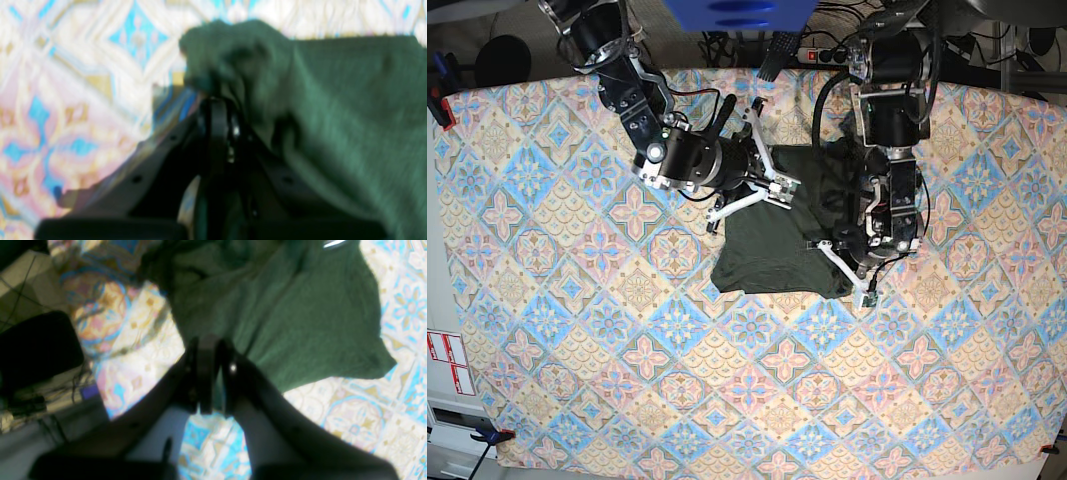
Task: Fold the T-shirt properly
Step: 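Hold the shirt with both grippers and fold it into a compact square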
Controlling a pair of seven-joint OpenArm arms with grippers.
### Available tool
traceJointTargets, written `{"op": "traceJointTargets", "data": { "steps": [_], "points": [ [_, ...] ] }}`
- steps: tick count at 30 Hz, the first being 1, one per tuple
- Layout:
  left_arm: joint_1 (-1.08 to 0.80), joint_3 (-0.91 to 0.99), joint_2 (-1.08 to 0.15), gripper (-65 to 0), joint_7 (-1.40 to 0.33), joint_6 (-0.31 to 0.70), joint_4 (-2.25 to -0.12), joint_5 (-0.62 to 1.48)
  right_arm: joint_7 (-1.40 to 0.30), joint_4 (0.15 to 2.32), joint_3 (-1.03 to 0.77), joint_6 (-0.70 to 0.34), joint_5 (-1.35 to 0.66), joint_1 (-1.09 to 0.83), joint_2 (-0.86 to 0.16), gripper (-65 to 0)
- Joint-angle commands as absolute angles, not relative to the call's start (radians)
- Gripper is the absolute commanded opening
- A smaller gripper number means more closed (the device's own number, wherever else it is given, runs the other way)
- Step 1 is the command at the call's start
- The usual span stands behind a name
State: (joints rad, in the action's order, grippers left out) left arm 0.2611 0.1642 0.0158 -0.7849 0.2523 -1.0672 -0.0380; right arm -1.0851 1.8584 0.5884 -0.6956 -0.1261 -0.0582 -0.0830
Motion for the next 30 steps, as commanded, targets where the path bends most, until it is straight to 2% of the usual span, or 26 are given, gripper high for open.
{"op": "traceJointTargets", "data": {
  "steps": [1,6,17,21,30],
  "points": [
    [0.242,0.165,-0.001,-65.0,-0.776,0.255,-1.161,-0.036,-1.061,1.862,0.59,-0.698,-0.139,-0.041,-0.076,-61.6],
    [0.143,0.185,-0.064,-65.0,-0.817,0.255,-1.374,-0.004,-1.064,1.788,0.596,-0.698,-0.14,0.015,-0.022,-61.6],
    [-0.031,0.472,-0.081,-65.0,-0.993,0.259,-1.742,0.183,-1.066,1.518,0.679,-0.698,-0.14,0.156,0.11,-61.6],
    [-0.076,0.536,-0.081,-65.0,-1.044,0.26,-1.816,0.242,-1.064,1.425,0.679,-0.698,-0.139,0.168,0.157,-61.6],
    [-0.14,0.555,-0.081,-65.0,-1.078,0.26,-1.899,0.291,-1.024,1.257,0.679,-0.698,-0.14,0.266,0.157,-61.6]
  ]
}}
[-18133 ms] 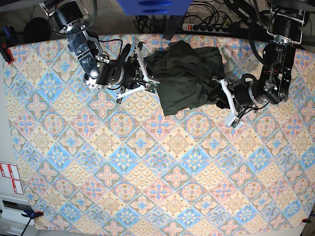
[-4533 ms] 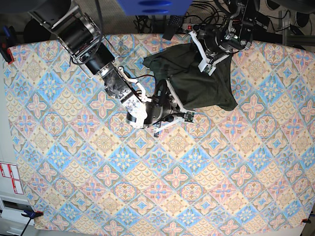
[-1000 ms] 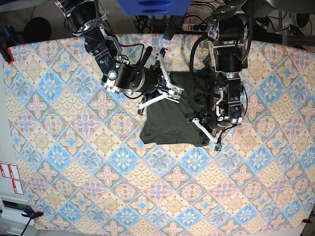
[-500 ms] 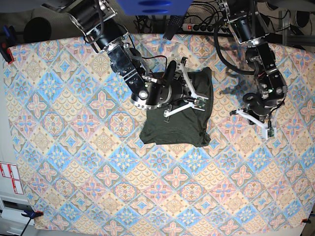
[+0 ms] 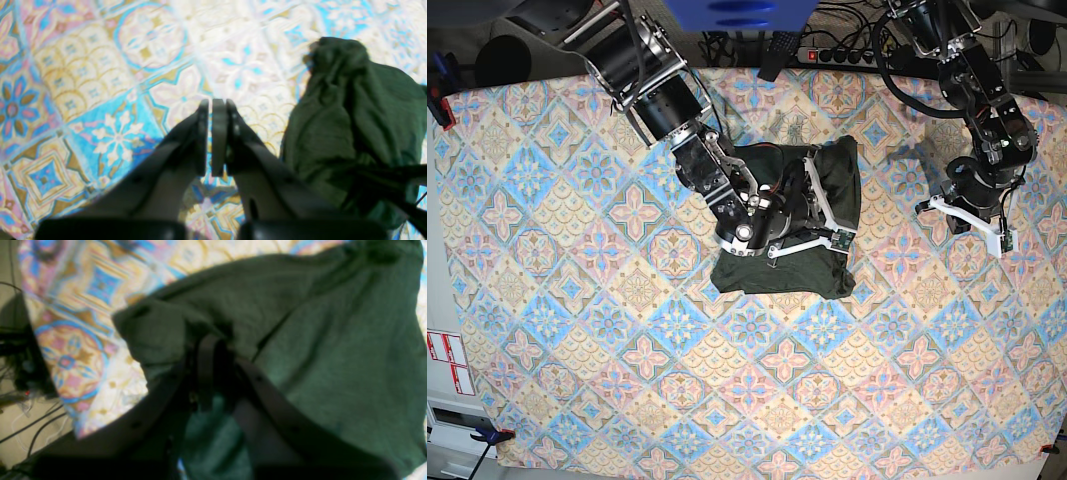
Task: Fold the T-shirt properly
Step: 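Hold the shirt with both grippers and fold it into a compact square, then release with the left gripper and press the bundle with the right gripper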
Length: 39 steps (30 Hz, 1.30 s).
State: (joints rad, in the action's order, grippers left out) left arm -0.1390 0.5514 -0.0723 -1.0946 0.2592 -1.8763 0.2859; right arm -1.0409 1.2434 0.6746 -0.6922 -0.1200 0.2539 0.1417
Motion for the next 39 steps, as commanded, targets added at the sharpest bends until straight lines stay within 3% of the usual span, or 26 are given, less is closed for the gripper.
{"op": "traceJointTargets", "data": {
  "steps": [1,15,18,21,27,39],
  "points": [
    [-0.14,0.555,-0.079,-65.0,-1.078,0.26,-1.899,0.291,-1.013,1.242,0.674,-0.698,-0.14,0.266,0.157,-61.6],
    [-0.153,0.555,-0.077,-65.0,-1.078,0.26,-1.903,0.291,-0.934,0.99,0.67,-0.698,-0.139,0.272,0.157,-61.6],
    [-0.153,0.555,-0.077,-65.0,-1.078,0.26,-1.903,0.291,-0.934,0.963,0.67,-0.625,-0.139,0.269,0.157,-61.6],
    [-0.153,0.555,-0.077,-65.0,-1.078,0.26,-1.903,0.291,-0.937,0.963,0.654,-0.624,-0.139,0.266,0.157,-61.6],
    [-0.153,0.555,-0.077,-65.0,-1.078,0.26,-1.903,0.291,-0.944,0.964,0.446,-0.624,-0.137,0.259,0.156,-61.6],
    [-0.154,0.555,-0.077,-65.0,-1.078,0.26,-1.903,0.291,-0.941,0.992,0.173,-0.624,-0.137,0.214,0.005,-61.6]
  ]
}}
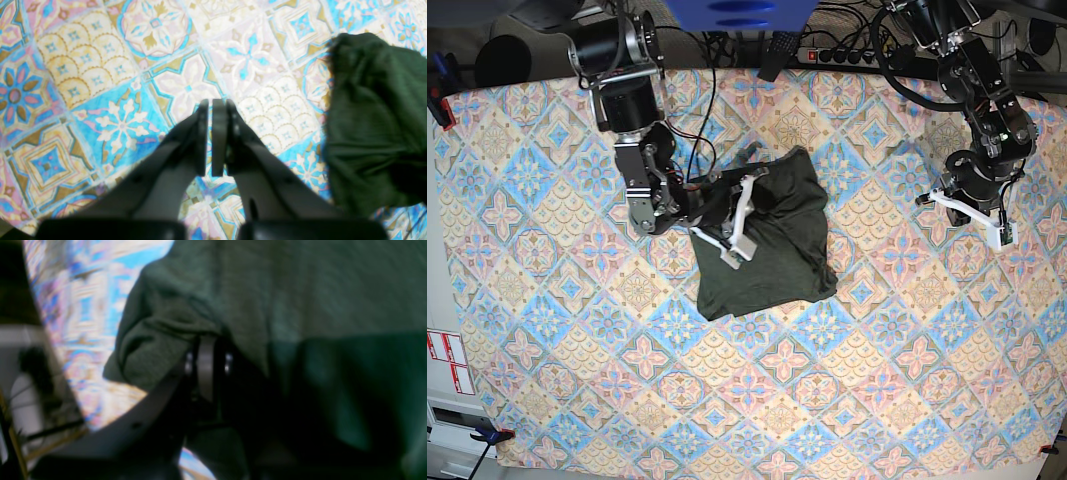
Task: Fold the T-shirt properly
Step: 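Release with the left gripper and press the bundle with the right gripper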
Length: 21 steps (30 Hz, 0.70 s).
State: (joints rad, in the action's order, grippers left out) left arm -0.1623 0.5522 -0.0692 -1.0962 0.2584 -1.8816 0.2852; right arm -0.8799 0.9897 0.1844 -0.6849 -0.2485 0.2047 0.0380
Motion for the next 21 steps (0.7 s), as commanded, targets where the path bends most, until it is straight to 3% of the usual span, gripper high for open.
{"op": "traceJointTargets", "data": {
  "steps": [1,9,21],
  "points": [
    [-0.154,0.555,-0.077,-65.0,-1.078,0.26,-1.903,0.291,-0.943,1.004,0.153,-0.624,-0.137,0.214,-0.008,-61.6],
    [-0.13,0.506,-0.077,-65.0,-1.07,0.26,-1.863,0.289,-0.947,1.047,0.036,-0.625,-0.14,0.213,-0.099,-61.6],
    [0.136,0.249,0.001,-65.0,-0.96,0.257,-1.443,0.278,-0.946,1.098,0.024,-0.627,-0.142,0.157,-0.113,-61.6]
  ]
}}
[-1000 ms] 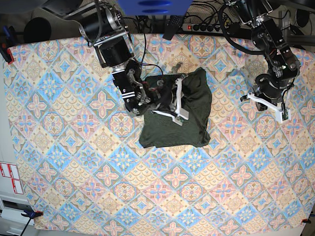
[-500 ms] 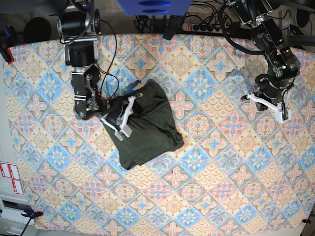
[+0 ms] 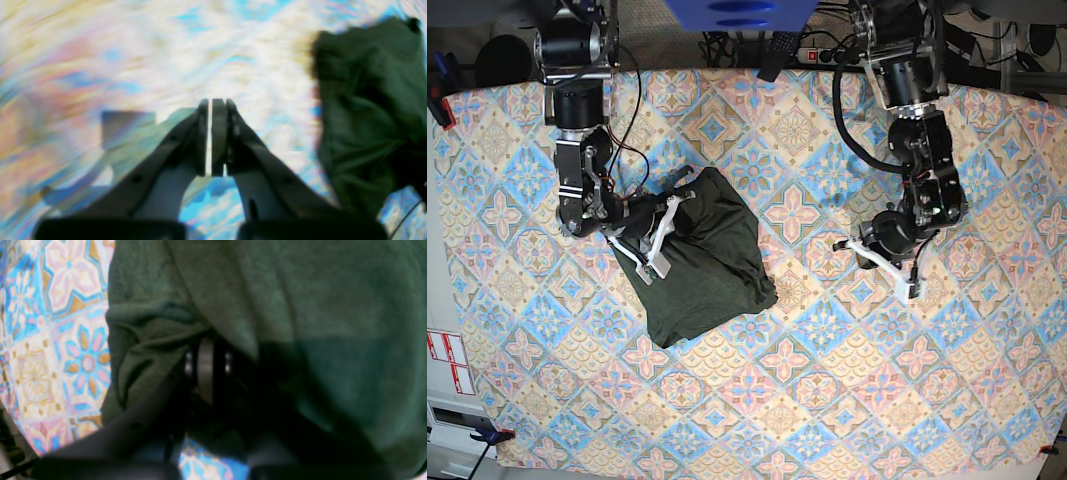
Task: Fold the T-shirt properly
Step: 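Release with the left gripper and press the bundle with the right gripper, then grasp both sides of the bundle and drag it toward the right arm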
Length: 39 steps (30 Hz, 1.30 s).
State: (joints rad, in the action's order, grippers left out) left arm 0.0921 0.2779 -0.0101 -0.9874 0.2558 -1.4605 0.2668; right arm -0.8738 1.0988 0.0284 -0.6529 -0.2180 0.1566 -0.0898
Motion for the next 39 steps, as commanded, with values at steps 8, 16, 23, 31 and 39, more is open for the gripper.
{"op": "traceJointTargets", "data": {
  "steps": [8,16,23,31,39],
  "points": [
    [0.298,0.134,0.077,-65.0,-0.823,0.243,-1.107,0.277,-1.006,1.196,-0.073,-0.627,-0.143,0.114,-0.113,-61.6],
    [0.45,0.131,0.131,-65.0,-0.65,0.189,-0.751,0.277,-1.047,1.36,-0.102,-0.627,-0.143,0.038,-0.113,-61.6],
    [0.507,0.027,0.157,-65.0,-0.524,0.189,-0.585,0.286,-1.096,1.537,-0.102,-0.628,-0.145,-0.033,-0.113,-61.6],
    [0.372,-0.007,0.133,-65.0,-0.55,0.117,-0.869,0.289,-1.095,1.758,-0.154,-0.693,-0.142,-0.104,-0.113,-61.6],
    [0.219,-0.012,0.088,-65.0,-0.704,0.117,-1.162,0.325,-1.09,1.598,-0.237,-0.694,-0.143,0.039,-0.163,-61.6]
  ]
}}
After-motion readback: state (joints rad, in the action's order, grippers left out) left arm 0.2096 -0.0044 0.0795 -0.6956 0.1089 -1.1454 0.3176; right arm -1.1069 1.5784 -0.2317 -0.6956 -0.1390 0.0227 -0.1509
